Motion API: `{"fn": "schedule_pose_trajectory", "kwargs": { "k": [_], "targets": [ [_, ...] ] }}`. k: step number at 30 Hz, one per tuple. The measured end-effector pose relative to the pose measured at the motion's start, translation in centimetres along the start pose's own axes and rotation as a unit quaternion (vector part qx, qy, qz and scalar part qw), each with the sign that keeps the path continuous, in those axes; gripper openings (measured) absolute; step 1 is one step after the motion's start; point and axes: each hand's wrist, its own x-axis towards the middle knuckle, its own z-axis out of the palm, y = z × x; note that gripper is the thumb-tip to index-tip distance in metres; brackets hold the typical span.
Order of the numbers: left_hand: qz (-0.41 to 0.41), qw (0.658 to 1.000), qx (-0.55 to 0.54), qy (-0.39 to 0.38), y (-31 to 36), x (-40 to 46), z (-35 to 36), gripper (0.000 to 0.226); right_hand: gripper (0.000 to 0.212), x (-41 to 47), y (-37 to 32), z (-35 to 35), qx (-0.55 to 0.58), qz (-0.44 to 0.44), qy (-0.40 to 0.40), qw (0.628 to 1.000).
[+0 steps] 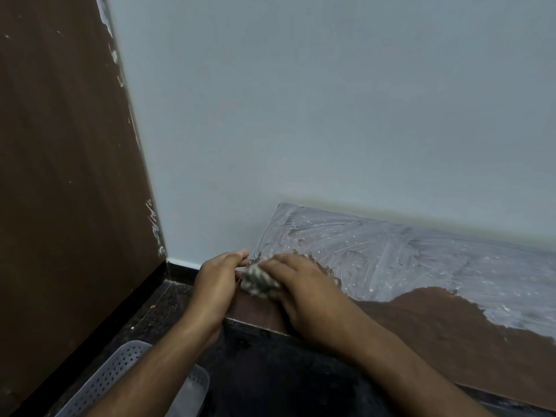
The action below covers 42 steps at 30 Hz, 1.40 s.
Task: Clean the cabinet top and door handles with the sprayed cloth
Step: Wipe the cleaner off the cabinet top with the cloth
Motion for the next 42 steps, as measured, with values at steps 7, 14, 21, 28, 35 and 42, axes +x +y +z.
{"fn": "schedule_pose_trajectory", "kwargs": {
  "k": [7,14,21,28,35,42],
  "targets": [
    [-0.007,1.0,0.014,-0.009,0.2,1.3,0.4,0.026,0.039,1.6,4.5,-1.8,-0.006,0.033,0.006,0.999],
    [0.009,0.999,0.013,-0.032,0.2,1.9,0.4,0.029,0.044,2.3,2.5,-0.4,0.006,-0.023,-0.031,0.999],
    [0.073,0.994,0.082,-0.021,-1.1,2.3,0.4,0.043,0.041,4.6,6.4,-2.0,-0.041,0.045,-0.016,0.998],
    [-0.019,0.999,-0.046,-0.023,-1.4,2.9,0.7,0.052,0.047,4.0,2.9,-1.0,0.005,0.036,-0.026,0.999],
    [-0.014,0.998,-0.039,-0.038,-1.2,3.4,0.4,0.058,0.043,6.0,4.7,-1.3,-0.015,0.0,-0.04,0.999],
    [-0.034,0.996,-0.043,-0.064,-0.6,6.3,1.0,0.064,0.04,6.8,5.7,0.6,-0.049,0.04,0.009,0.998]
  ]
}}
